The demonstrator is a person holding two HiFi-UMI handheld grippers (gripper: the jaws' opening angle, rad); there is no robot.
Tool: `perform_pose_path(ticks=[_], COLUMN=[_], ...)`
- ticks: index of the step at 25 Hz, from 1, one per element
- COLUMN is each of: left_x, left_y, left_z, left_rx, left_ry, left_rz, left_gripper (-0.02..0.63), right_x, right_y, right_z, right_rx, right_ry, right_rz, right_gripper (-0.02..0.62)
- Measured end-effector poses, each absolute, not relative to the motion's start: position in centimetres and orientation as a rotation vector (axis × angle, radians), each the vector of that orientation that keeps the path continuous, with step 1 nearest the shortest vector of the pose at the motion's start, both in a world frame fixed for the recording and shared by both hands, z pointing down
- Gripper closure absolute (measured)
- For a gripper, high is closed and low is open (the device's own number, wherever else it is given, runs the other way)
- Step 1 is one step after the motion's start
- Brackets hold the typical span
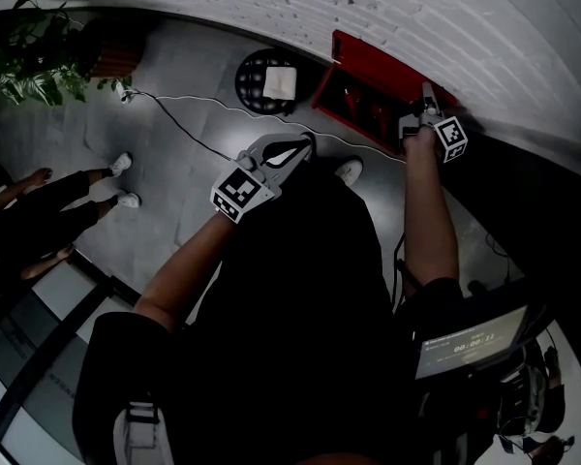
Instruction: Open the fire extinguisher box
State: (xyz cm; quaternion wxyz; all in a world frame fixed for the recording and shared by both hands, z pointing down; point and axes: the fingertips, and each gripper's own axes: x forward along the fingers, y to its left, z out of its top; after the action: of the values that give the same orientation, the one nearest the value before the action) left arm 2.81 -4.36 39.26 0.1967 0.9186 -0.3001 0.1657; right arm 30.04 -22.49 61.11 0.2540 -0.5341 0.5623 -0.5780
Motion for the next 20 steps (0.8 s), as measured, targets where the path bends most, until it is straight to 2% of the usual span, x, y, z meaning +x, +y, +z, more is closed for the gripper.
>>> perform_pose_path(ticks=[6, 10, 15, 20], left_x=[2.6, 2.2, 2.4, 4.4], left_y=[-4.6, -4.7, -4.9, -6.2], left_z=[39.1, 38.9, 38.0, 35.2], left_rx=[2.573, 2.58, 2.608, 2.691], left_ry=[-0.848, -0.846, -0.819, -0.756], left_rz=[0.462, 0.455, 0.426, 0.343], left_gripper=[0.604, 0.604, 0.604, 0.604], right_x=[30.2, 31.0, 30.0, 25.2], right_y=[-22.7, -22.2, -20.2, -17.1], right_z=[61.5, 61.6, 58.8, 49.1], right_rx=[-1.444, -1.473, -1.483, -1.428], right_ry=[1.516, 1.532, 1.676, 2.15], right_rz=[-1.587, -1.596, -1.583, -1.382], right_gripper=[0.545, 0.476, 0.475, 0.57])
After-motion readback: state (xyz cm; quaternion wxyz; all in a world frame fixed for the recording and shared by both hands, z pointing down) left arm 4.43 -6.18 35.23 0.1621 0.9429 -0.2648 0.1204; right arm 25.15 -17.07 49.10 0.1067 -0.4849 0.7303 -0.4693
